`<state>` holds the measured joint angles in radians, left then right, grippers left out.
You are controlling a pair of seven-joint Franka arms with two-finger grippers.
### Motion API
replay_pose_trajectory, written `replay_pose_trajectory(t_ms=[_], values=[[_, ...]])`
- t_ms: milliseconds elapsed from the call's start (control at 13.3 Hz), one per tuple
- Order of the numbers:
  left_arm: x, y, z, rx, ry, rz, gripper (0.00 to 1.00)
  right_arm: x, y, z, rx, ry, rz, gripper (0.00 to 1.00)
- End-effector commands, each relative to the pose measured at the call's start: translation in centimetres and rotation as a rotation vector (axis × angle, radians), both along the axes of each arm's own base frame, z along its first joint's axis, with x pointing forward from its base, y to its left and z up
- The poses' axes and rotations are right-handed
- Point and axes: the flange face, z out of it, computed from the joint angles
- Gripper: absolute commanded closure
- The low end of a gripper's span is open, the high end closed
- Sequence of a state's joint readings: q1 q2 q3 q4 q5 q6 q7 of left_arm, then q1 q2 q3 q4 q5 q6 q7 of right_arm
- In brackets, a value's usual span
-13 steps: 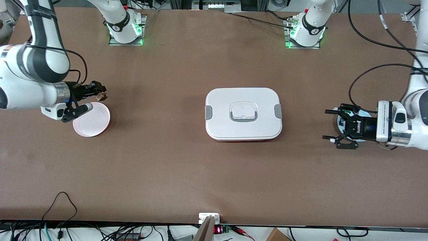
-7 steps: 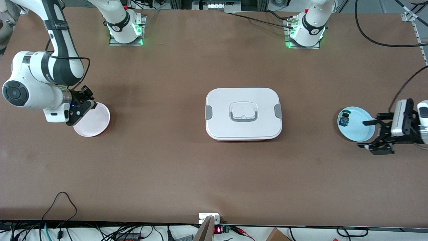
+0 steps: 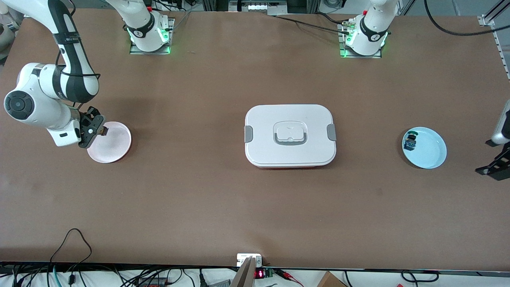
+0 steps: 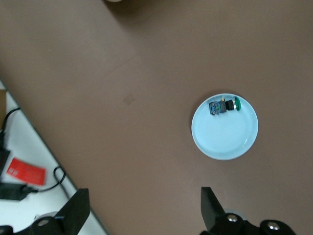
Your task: Transfer orange switch to right arm and place
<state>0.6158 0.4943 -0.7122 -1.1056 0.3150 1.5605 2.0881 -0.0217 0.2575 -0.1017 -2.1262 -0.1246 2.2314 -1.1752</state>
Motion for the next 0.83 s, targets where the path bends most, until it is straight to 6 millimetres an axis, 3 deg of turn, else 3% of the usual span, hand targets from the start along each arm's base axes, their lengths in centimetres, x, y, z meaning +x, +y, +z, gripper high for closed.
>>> replay_pose_trajectory(t_ms=[0,150,376,752], values=[[-3.2,-1.3,5.8,0.09,-0.059,0.224,0.0,-0.8,-0.5,-2.3,0.005,-0.06,0.078,1.0],[-5.2,-2.4,7.3,0.101,-0.024,0.513,0.0,-0.6,-0.5,-3.4,0.01,-0.079,0.148,1.0],[-9.3,-5.3,10.5,0.123,-0.004,1.089,0.0,-0.5,-1.3,-4.5,0.01,-0.095,0.192,0.99],[-13.1,-9.4,11.1,0.144,0.1,1.657,0.0,-1.3,-2.0,-7.7,0.02,-0.097,0.266,0.99]])
